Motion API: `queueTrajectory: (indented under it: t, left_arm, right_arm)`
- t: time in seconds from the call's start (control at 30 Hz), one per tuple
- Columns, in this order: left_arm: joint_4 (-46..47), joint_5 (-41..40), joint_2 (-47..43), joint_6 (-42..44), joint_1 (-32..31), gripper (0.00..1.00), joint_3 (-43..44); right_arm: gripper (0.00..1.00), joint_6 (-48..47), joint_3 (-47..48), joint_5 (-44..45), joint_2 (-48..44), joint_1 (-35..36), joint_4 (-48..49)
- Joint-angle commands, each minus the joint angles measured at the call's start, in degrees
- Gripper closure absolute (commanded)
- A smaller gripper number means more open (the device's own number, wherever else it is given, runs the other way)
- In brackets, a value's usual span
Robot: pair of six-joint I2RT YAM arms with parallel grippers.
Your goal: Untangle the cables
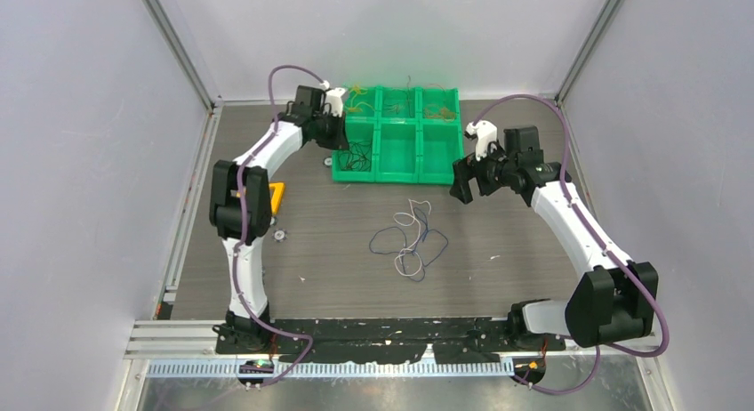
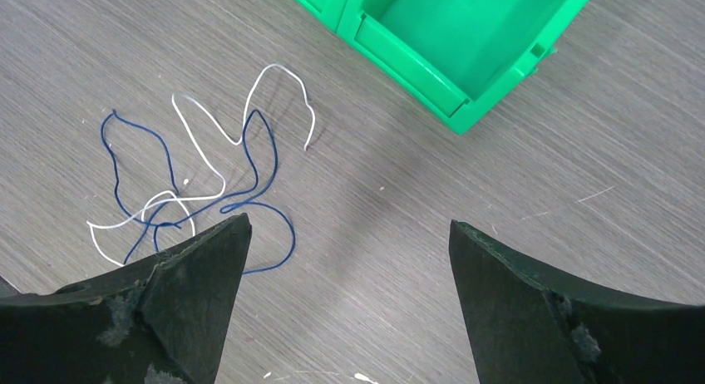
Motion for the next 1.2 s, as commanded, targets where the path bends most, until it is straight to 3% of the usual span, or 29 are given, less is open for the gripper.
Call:
queueTrajectory:
  t: [0.0,0.17,0.3,0.4,0.53,0.73,0.93,1.07,1.17]
  left_arm:
    - [-9.2,-9.6,4.6,6.0,-3.5,1.00,10.6]
    - [-15.0,-17.3,9.1,9.2,-5.7,0.98,17.5]
    - [-20.3,-17.7,11.4,10.1,-5.8,0.95,22.4]
    - [-22.4,-10.6,9.1,11.0,-5.7,0.77,25.0]
    - [-14.2,-4.9,-2.0,9.9,-5.8,0.37,17.8]
    - [-15.1,-0.8,-13.5,11.6,-4.3,0.02,14.0]
    - [-6.1,10.8,-27.2,8.3,0.5,0.00,-5.5]
    - [2.9,20.1,-37.4,9.7,0.8,0.02,-22.2]
    - [3.1,22.0,-41.5,9.8,-0.2,0.06,-29.5]
  right_arm:
    - [0.05,-1.9,0.0,0.3,-2.3,-0.3,-1.8]
    - [0.05,-3.6,-0.2,0.3,-2.8,-0.5,-3.8]
    - [0.05,-5.0,0.0,-0.1,-2.8,-0.5,-5.3]
    - [0.05,-7.1,0.9,-1.3,-2.2,-0.5,-7.4]
    - [0.04,-10.1,1.9,-5.1,-0.8,-0.5,-11.7]
    - [0.00,-10.6,2.1,-9.1,3.0,0.4,-14.8]
    - [0.04,-9.5,2.4,-9.0,7.7,5.1,-13.2]
    - [0.06,-8.2,1.8,-6.0,11.5,10.9,-10.0]
    - [0.08,-7.7,1.6,-3.6,15.3,14.1,-8.6]
